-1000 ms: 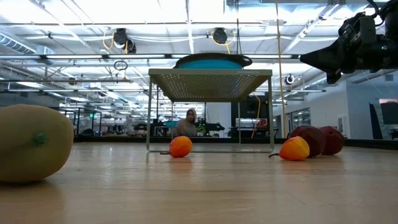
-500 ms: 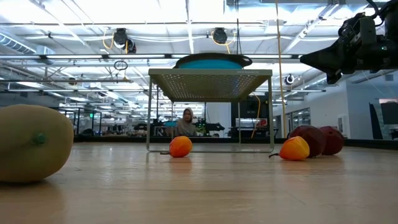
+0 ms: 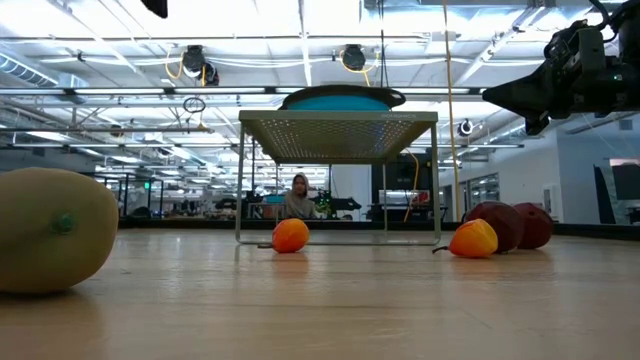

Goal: Pick & Place Fruit
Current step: Put the pear into the blue strainer bowl on the shelf

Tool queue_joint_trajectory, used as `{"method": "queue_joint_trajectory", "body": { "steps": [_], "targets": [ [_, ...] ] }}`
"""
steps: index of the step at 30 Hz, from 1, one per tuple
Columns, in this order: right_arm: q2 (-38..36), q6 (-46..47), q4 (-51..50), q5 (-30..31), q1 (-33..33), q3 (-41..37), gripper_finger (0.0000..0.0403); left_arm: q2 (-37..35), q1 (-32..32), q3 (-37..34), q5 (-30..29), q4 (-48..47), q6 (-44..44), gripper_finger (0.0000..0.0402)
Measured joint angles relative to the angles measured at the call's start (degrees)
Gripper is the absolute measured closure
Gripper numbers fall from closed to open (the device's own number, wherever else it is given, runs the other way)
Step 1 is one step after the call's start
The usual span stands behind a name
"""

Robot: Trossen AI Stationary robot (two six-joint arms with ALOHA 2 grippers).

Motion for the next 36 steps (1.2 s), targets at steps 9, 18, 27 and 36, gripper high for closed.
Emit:
{"method": "queue_joint_trajectory", "body": {
  "steps": [9,18,27,36],
  "targets": [
    [0.01,0.0,0.0,0.01,0.0,0.02,0.0403,0.22,-2.19,-10.57,5.29,4.54,-6.81,0.0254],
    [0.02,0.0,0.0,0.0,0.0,0.0,0.0403,0.2,-4.55,-20.42,12.75,13.7,-16.04,0.0254],
    [0.01,-0.01,0.0,0.0,0.01,0.02,0.0403,0.18,-9.96,-25.4,19.22,13.65,-33.14,0.0254],
    [0.01,-0.02,0.0,0.0,0.02,0.0,0.0403,0.18,-16.57,-25.67,19.05,13.65,-50.96,0.0254]
  ]
}}
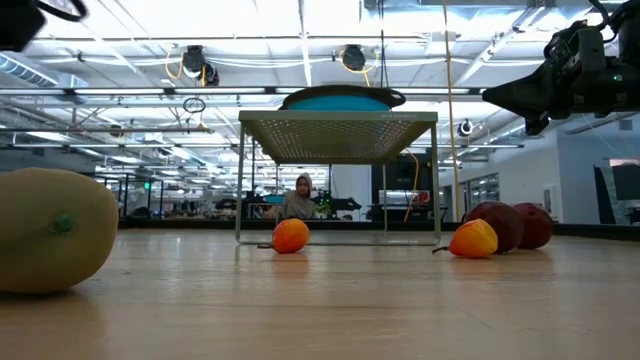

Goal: Pick & Place Fruit
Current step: Put the pear into the blue strainer bowl on the shelf

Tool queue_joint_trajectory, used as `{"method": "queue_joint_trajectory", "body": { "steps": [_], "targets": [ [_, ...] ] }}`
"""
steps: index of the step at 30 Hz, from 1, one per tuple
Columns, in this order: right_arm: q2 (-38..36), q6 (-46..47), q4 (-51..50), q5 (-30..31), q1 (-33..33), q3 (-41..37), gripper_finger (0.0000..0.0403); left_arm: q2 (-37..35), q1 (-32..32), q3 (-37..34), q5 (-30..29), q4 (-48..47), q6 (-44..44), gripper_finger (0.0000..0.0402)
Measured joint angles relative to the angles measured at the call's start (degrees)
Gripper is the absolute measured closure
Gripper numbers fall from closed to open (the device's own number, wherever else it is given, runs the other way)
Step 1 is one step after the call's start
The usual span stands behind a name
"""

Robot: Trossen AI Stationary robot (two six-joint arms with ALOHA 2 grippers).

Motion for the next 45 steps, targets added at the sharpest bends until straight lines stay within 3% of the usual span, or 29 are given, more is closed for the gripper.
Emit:
{"method": "queue_joint_trajectory", "body": {
  "steps": [5,18,29,35,45],
  "targets": [
    [0.01,0.01,0.0,0.0,-0.01,0.02,0.0403,0.0,-3.25,0.0,-0.02,-0.13,-9.59,0.0254],
    [0.01,0.41,0.02,0.0,-0.01,0.01,0.0403,-0.02,-4.01,0.0,-3.49,-2.52,-10.02,0.0249],
    [0.01,0.44,0.02,0.0,-0.01,0.0,0.0403,-0.09,-3.99,-1.09,-5.01,-3.22,-10.35,0.0148],
    [0.01,0.46,0.04,0.0,-0.02,0.02,0.0403,-0.09,-3.99,-6.8,-4.17,4.85,-10.94,0.0116],
    [0.0,0.46,0.06,0.0,-0.01,0.02,0.0403,-0.09,-3.99,-13.61,-3.02,16.42,-11.37,0.0127]
  ]
}}
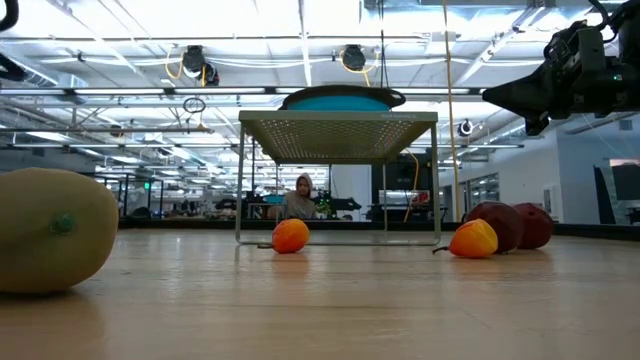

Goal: Pick & Place Fruit
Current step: Put the pear into the blue strainer bowl on the shelf

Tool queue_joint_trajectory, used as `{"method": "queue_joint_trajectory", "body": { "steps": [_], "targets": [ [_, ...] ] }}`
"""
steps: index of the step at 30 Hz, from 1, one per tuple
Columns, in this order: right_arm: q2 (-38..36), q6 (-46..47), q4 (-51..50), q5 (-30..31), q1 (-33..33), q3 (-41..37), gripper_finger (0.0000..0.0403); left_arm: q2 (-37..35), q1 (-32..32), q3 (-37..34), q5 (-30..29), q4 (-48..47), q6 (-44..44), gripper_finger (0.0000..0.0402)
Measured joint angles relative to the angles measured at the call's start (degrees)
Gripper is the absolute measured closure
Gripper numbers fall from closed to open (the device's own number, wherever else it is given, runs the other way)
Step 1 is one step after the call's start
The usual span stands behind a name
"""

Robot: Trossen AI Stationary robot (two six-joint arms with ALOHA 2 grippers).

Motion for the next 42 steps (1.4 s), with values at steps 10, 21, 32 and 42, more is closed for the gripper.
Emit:
{"method": "queue_joint_trajectory", "body": {
  "steps": [10,21,32,42],
  "targets": [
    [0.01,0.02,0.01,0.0,-0.01,-0.01,0.0403,0.0,0.0,-0.47,0.04,0.26,0.66,0.0128],
    [0.0,0.02,0.01,0.0,-0.01,0.0,0.0403,0.02,0.0,-2.83,0.32,3.1,0.77,0.0129],
    [0.01,0.02,0.01,0.0,0.0,0.0,0.0403,-0.17,0.02,-4.59,1.19,7.38,0.09,0.013],
    [-0.01,0.02,0.03,0.0,-0.01,-0.02,0.0403,-0.42,0.07,-4.44,1.73,7.54,-0.13,0.0212]
  ]
}}
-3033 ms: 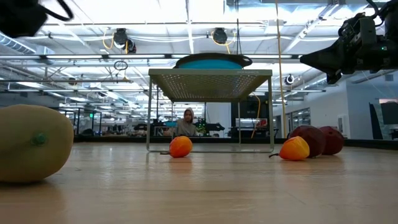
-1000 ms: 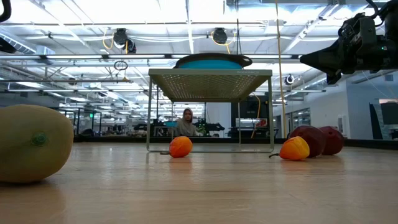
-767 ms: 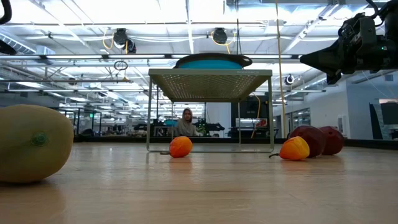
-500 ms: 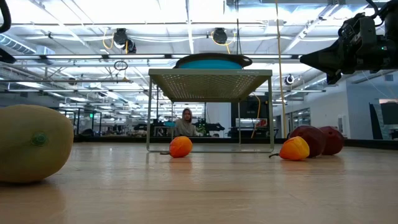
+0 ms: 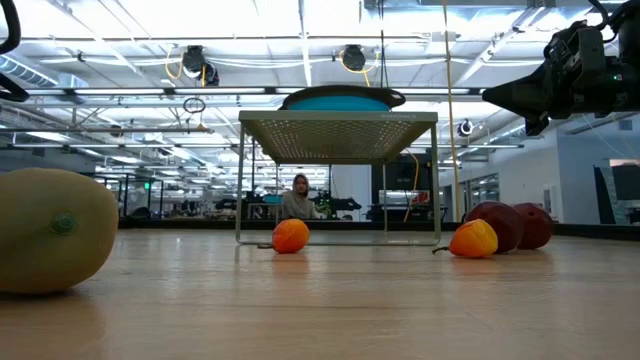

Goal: Pick & Place Fruit
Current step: Put the pear into the blue strainer bowl on the shelf

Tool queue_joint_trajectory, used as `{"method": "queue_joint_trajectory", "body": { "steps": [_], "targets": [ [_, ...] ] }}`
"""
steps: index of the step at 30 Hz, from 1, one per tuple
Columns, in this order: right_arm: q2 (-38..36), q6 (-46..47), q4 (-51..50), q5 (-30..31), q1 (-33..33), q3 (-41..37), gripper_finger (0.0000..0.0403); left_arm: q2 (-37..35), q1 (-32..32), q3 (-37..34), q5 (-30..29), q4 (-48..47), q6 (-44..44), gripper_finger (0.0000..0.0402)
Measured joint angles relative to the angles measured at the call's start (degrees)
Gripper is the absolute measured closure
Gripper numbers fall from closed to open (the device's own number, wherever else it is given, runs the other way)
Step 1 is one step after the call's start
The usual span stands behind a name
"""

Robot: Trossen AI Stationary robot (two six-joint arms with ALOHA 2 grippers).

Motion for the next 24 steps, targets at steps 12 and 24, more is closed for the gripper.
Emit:
{"method": "queue_joint_trajectory", "body": {
  "steps": [12,24],
  "targets": [
    [0.02,3.4,-0.02,0.0,0.01,0.01,0.0403,-0.72,-0.04,-0.13,0.13,-0.13,0.17,0.0271],
    [0.0,3.41,-0.02,0.0,0.02,0.0,0.0403,-7.59,-0.09,-0.15,-0.23,-0.34,1.18,0.0284]
  ]
}}
